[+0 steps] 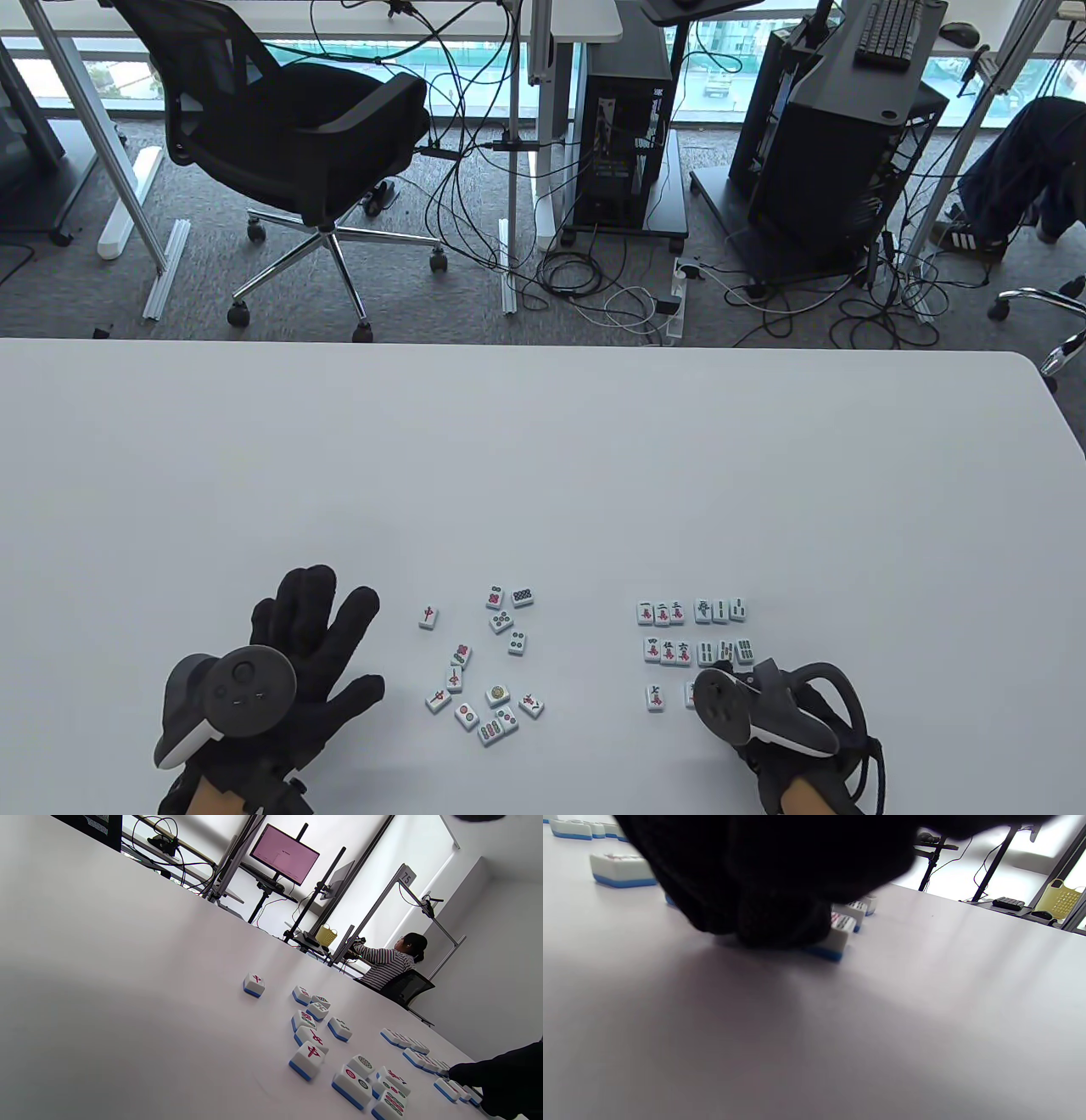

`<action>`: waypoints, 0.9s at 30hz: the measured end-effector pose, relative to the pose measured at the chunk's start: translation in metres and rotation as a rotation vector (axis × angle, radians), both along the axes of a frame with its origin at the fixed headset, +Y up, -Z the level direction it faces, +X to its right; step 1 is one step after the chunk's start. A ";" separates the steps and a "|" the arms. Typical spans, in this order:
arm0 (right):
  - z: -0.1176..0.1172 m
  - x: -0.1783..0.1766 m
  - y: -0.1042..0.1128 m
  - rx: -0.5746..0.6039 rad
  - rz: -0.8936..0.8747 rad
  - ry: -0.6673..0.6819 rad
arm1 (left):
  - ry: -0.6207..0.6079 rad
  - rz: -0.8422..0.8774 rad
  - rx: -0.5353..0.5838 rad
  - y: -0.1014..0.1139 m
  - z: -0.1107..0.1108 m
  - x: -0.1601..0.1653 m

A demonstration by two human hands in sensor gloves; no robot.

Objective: Mahjong suit sorting

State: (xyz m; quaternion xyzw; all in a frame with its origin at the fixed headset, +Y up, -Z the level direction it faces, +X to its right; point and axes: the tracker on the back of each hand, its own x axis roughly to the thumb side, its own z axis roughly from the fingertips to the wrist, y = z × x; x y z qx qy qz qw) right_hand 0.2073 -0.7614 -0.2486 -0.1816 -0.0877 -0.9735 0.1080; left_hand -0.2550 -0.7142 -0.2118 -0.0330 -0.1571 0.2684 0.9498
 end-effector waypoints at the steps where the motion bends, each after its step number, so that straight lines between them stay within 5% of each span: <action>1: 0.000 -0.001 -0.001 0.009 0.011 0.002 | 0.000 0.000 -0.001 0.000 0.000 0.000; 10: 0.002 -0.007 0.004 0.012 0.055 -0.023 | 0.001 0.003 0.002 0.000 -0.001 -0.001; 20: 0.003 -0.007 0.068 0.164 -0.279 -0.075 | 0.001 0.008 0.009 -0.001 -0.001 -0.001; 27: 0.009 -0.040 0.070 0.168 -0.312 0.041 | 0.000 0.011 0.013 -0.001 0.000 -0.002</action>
